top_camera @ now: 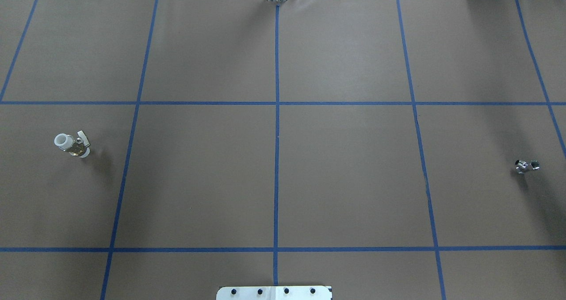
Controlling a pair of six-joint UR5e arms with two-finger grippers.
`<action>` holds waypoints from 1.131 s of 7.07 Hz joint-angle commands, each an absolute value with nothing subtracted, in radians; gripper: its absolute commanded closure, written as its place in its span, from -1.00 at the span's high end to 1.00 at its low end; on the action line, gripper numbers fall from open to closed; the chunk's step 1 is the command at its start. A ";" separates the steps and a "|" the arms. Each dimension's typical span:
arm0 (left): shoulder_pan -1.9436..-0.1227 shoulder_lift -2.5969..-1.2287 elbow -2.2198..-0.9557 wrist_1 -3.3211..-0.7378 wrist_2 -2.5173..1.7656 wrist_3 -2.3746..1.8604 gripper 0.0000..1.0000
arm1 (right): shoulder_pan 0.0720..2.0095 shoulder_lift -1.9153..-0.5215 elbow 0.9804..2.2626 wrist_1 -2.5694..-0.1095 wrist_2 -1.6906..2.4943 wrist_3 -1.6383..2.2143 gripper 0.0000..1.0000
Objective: Assemble PPR valve and pipe with both arms
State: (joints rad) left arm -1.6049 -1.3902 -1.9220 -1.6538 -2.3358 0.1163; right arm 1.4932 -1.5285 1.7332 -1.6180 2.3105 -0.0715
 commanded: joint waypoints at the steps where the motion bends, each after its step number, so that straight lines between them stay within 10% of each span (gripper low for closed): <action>1: -1.600 -1.391 -1.882 -1.681 -2.338 0.100 1.00 | 1.493 -1.532 1.721 -1.603 2.316 -0.066 1.00; 8: -1.145 -1.531 -1.865 -1.833 -2.305 -0.502 1.00 | 1.459 -1.509 1.715 -1.601 2.396 -0.037 1.00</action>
